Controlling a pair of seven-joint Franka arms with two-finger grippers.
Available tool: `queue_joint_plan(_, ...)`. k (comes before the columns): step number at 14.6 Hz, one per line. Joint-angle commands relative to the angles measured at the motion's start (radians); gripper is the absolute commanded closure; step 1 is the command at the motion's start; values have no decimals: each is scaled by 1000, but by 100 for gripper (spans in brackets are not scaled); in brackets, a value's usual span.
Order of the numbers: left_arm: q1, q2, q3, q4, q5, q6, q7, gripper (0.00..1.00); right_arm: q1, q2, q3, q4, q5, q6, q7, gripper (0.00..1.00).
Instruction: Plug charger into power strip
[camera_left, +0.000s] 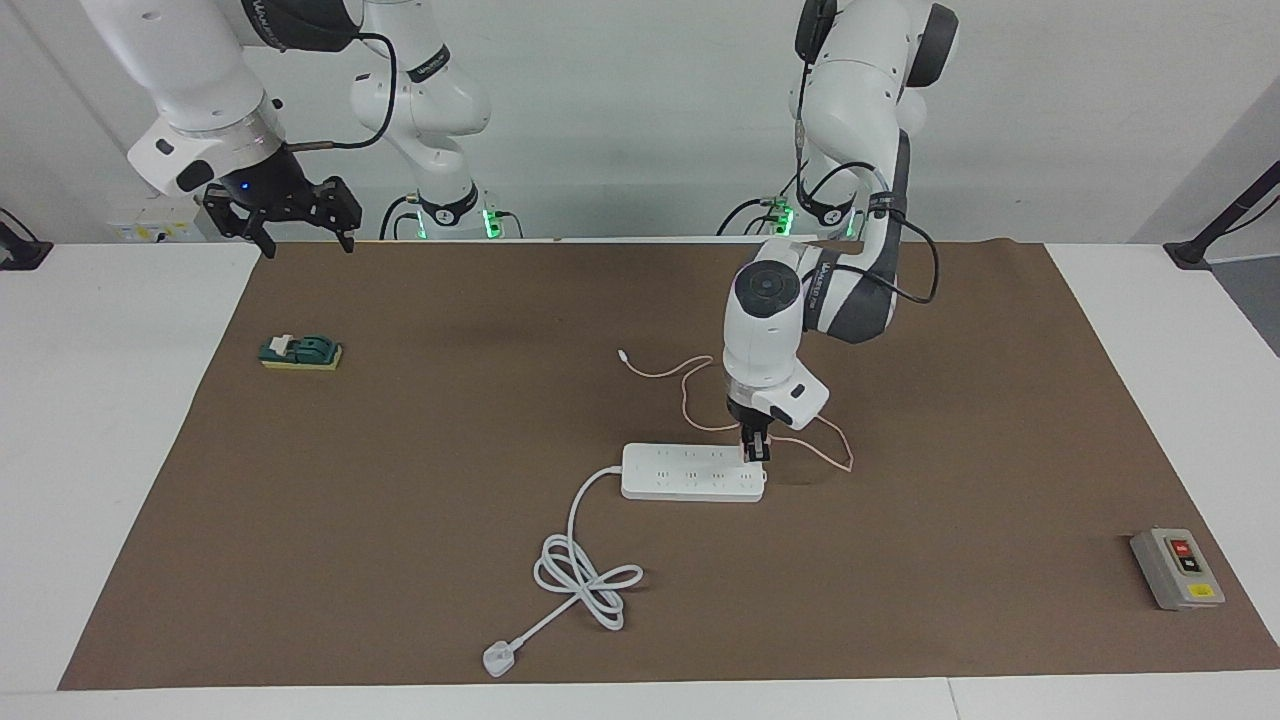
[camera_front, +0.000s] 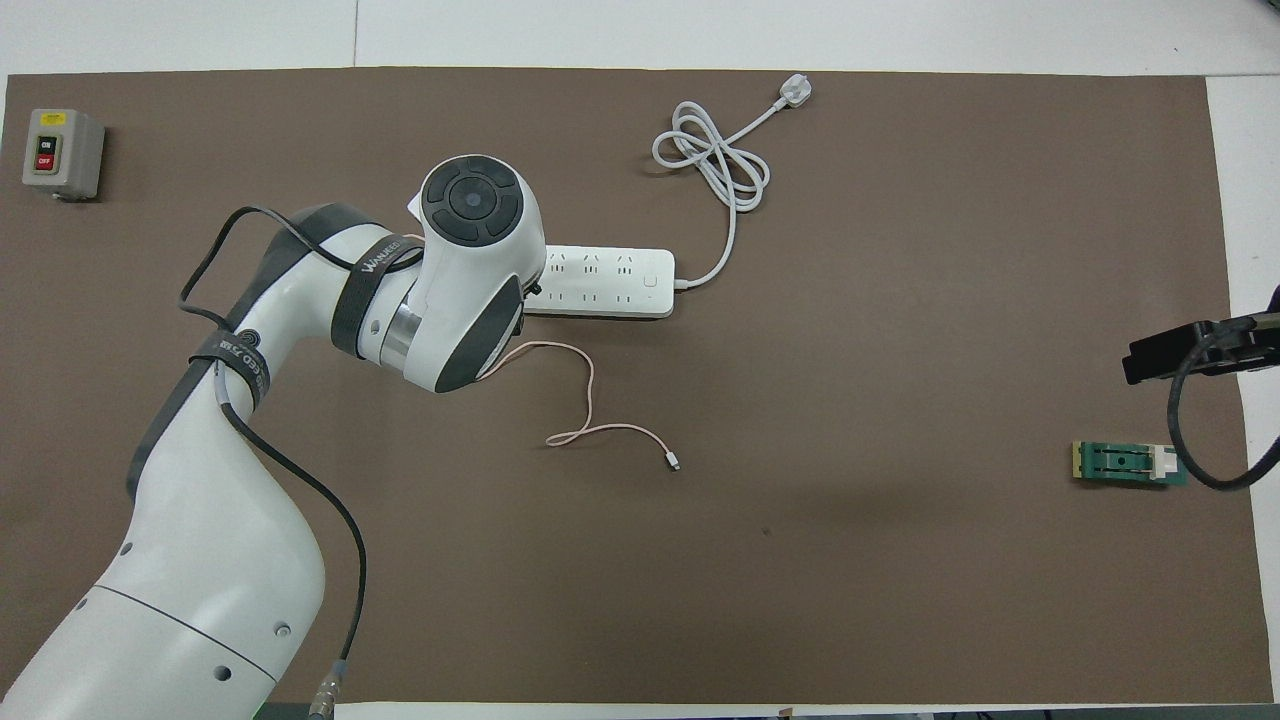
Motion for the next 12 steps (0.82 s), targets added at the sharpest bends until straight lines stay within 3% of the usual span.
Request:
queue_joint_plan(1,16,5,-6,-61,12,42,15,100,-19,-15,8,-12,-4,-7,-27,0)
queue_joint_plan(12,-3,2,-21,-81,-14,62,9,100,-19,-15,8,-12,-4,-7,-25,0)
